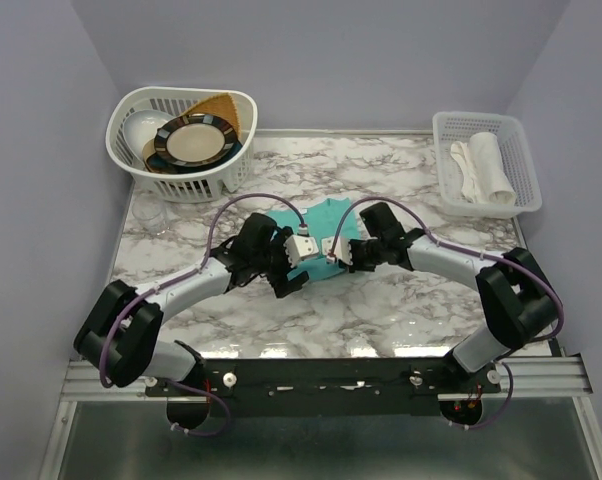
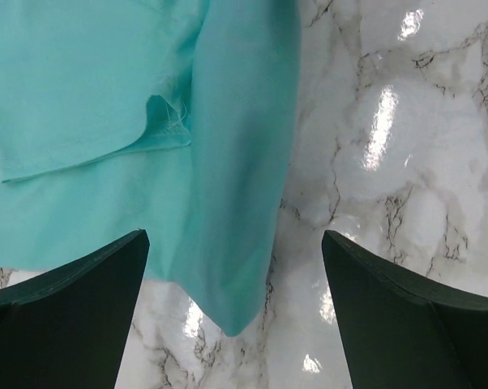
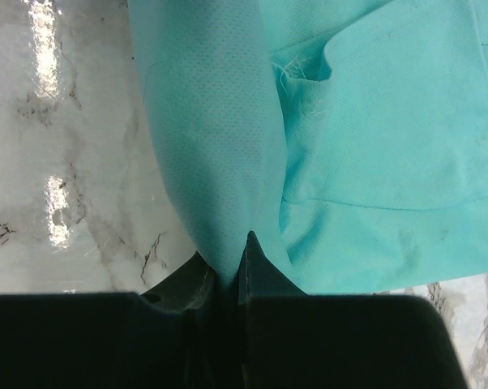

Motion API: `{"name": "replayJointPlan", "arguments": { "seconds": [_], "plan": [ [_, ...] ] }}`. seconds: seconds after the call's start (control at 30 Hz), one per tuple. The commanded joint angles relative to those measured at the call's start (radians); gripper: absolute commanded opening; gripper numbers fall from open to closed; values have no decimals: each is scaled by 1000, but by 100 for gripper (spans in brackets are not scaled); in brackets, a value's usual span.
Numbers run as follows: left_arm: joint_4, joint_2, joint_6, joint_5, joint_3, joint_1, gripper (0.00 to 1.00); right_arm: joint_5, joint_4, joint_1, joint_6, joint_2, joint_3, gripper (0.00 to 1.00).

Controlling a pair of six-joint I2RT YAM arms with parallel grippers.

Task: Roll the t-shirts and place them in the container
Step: Roll the T-shirt to the center of the board.

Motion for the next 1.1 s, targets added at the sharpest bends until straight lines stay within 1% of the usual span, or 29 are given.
{"name": "replayJointPlan", "arguments": {
  "seconds": [0.0, 0.17, 0.33, 0.47, 0.53, 0.63, 0.73, 1.0, 1.03, 1.07],
  "plan": [
    [35, 57, 2, -70, 54, -36, 99, 14, 13, 7, 34, -22, -28, 9],
    [-13, 96, 35, -101, 86, -84, 99, 11, 28, 5, 52, -35, -39, 9],
    [-69, 103, 36, -69, 101, -82, 98, 10, 26, 7, 92, -83, -60, 9],
    [-62, 51, 38, -23, 66, -72, 98, 7, 36, 7, 95, -124, -102, 9],
    [-72, 50, 6, 0, 64, -73, 98, 7, 33, 8, 103, -132, -116, 9],
    [-85, 72, -22, -6, 83, -75, 95, 7, 31, 7, 110, -140, -131, 9],
    [-124, 111, -7, 3, 118, -75, 90, 16, 43, 7, 130, -140, -133, 9],
    [-174, 184, -17, 9, 170, -78, 84, 19, 60, 7, 195, -132, -123, 9],
    [-183, 191, -20, 13, 181, -78, 79, 17, 56, 7, 201, -131, -120, 9],
    [-189, 195, -17, 14, 189, -78, 77, 10, 48, 7, 207, -131, -119, 9]
  ]
}}
